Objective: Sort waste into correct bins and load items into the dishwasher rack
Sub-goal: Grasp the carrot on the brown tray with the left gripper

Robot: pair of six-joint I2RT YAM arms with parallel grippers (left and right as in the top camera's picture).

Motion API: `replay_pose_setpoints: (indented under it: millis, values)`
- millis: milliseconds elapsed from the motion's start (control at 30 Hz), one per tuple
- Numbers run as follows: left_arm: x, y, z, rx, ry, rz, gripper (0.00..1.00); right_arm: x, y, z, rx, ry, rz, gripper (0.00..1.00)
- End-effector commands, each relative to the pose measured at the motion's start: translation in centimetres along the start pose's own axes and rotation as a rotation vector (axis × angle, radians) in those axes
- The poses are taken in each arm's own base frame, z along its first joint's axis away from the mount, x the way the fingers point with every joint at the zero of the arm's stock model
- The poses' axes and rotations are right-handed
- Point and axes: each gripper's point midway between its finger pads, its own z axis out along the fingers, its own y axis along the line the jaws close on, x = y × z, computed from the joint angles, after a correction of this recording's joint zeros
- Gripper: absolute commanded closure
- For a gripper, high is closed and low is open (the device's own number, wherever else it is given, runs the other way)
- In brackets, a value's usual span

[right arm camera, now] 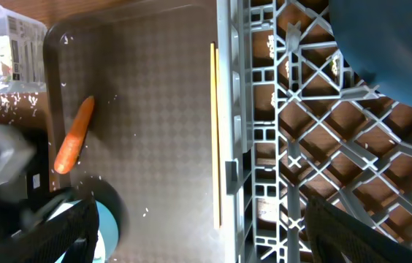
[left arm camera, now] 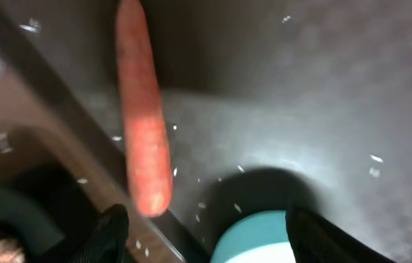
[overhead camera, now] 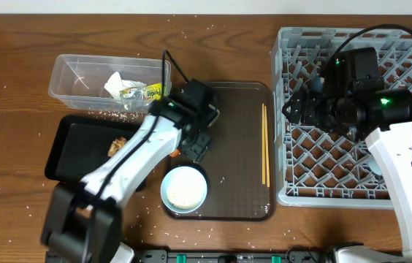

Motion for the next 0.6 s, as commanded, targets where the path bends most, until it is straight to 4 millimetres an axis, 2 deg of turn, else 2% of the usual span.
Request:
replay_pose_setpoints:
  millis: [0, 133, 300, 367, 433, 567]
  values:
    - [0.9, 0.4, 2.4, -0.016, 0.076, 0.036, 0.32, 0.1, 0.1, 0.2, 0.009, 0.007, 0.002, 0.17]
    - [1.2, 0.4, 4.5, -0.010, 0.121, 0.052, 0.37, 0.1, 0.1, 0.2, 0.009, 0.008, 0.002, 0.16]
    - [0.0, 0.7, 6.0, -0.018, 0.091, 0.049, 0.37, 0.2, 0.1, 0.2, 0.010, 0.010, 0.002, 0.16]
    - [-0.3, 0.7, 6.1, -0.019, 0.083, 0.049, 0.37, 0.2, 0.0, 0.2, 0.011, 0.012, 0.003, 0.16]
    - [-0.1, 0.7, 5.8, -0.017, 0.092, 0.042, 0.42, 0.3, 0.0, 0.2, 0.012, 0.014, 0.003, 0.16]
    - [0.8, 0.2, 3.6, -0.010, 0.147, 0.051, 0.47, 0.3, 0.0, 0.2, 0.011, 0.013, 0.003, 0.15]
